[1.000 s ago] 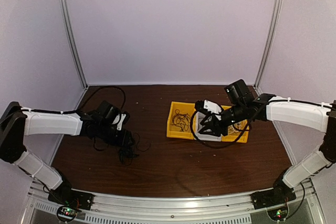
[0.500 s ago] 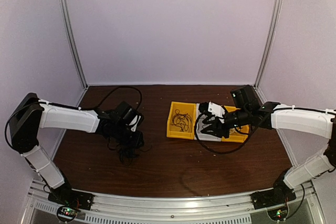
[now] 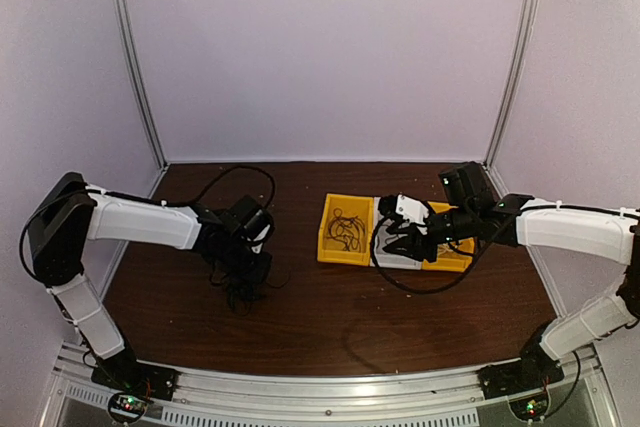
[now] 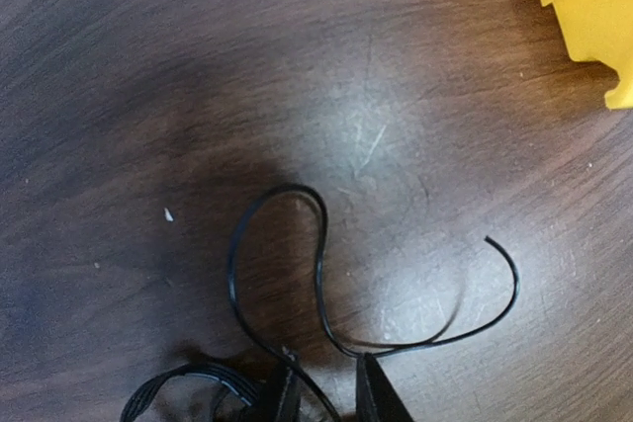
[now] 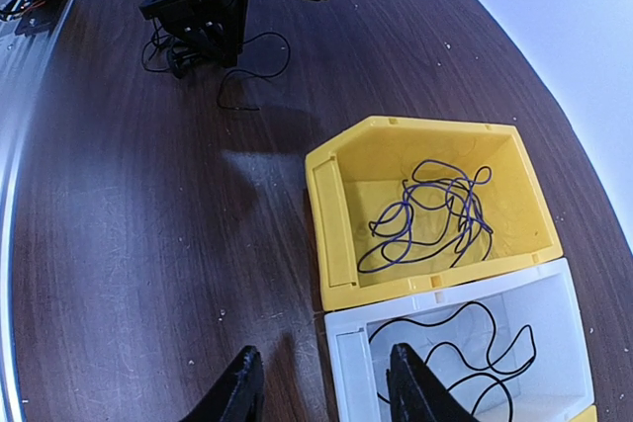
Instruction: Untangle the cables
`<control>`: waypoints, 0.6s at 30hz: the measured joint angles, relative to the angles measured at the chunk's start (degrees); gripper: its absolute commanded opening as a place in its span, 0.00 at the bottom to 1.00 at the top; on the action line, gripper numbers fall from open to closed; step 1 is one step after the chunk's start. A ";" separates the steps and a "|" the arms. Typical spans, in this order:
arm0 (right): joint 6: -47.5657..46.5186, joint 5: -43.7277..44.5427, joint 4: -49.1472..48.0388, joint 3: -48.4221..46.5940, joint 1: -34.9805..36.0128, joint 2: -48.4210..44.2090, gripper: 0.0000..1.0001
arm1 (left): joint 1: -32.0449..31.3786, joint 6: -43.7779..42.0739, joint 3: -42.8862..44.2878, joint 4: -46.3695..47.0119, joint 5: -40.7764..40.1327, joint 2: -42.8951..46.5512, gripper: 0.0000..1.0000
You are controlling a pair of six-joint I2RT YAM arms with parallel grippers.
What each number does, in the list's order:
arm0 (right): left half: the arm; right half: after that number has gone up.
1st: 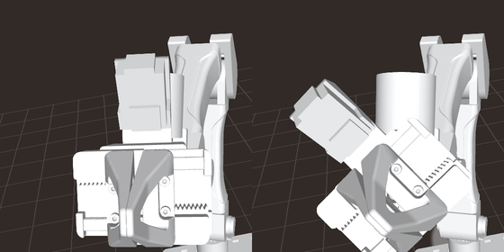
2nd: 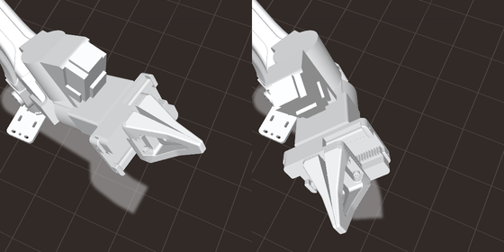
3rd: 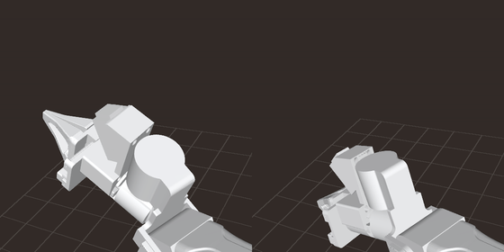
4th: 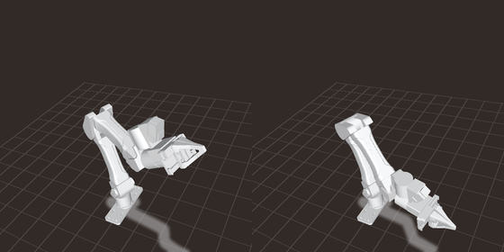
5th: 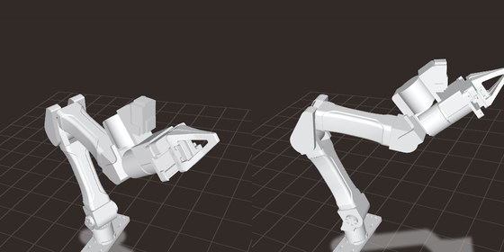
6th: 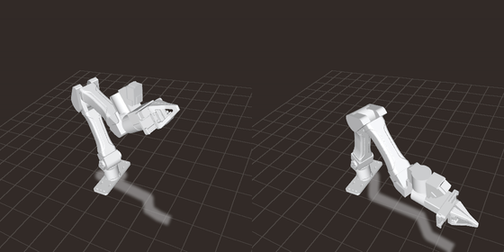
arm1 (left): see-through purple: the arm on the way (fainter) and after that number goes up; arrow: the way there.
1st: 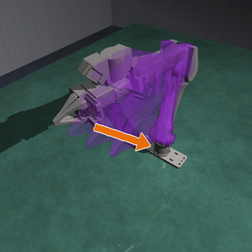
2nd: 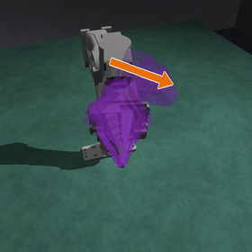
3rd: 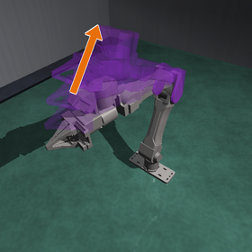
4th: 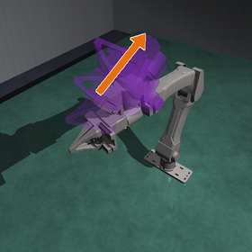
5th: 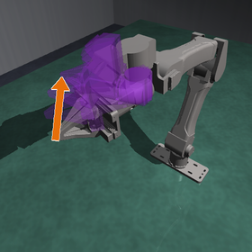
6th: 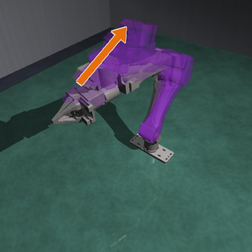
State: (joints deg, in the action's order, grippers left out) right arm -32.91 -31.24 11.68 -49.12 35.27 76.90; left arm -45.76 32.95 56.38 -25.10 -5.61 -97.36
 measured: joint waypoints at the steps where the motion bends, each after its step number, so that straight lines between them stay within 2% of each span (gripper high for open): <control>1: 0.00 0.00 0.00 0.00 0.00 0.00 0.44 | 0.00 -0.02 0.26 -0.24 -0.04 -0.48 0.16; 5: -0.13 0.20 -0.02 0.00 0.00 0.00 0.44 | 0.00 -0.35 0.68 -0.70 -0.35 -1.11 0.01; 12: -0.33 0.87 -0.26 0.00 0.02 0.00 0.44 | 0.00 -1.11 3.21 -2.73 0.33 0.98 0.00; 18: -0.37 1.51 -0.66 0.02 0.00 0.00 0.44 | -0.02 -1.51 8.26 -4.22 2.49 11.26 0.00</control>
State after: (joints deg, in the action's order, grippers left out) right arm -33.28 -29.74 11.03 -49.10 35.27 76.90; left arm -45.78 31.44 64.64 -29.32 -3.11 -86.11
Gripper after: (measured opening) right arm 0.439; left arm 0.016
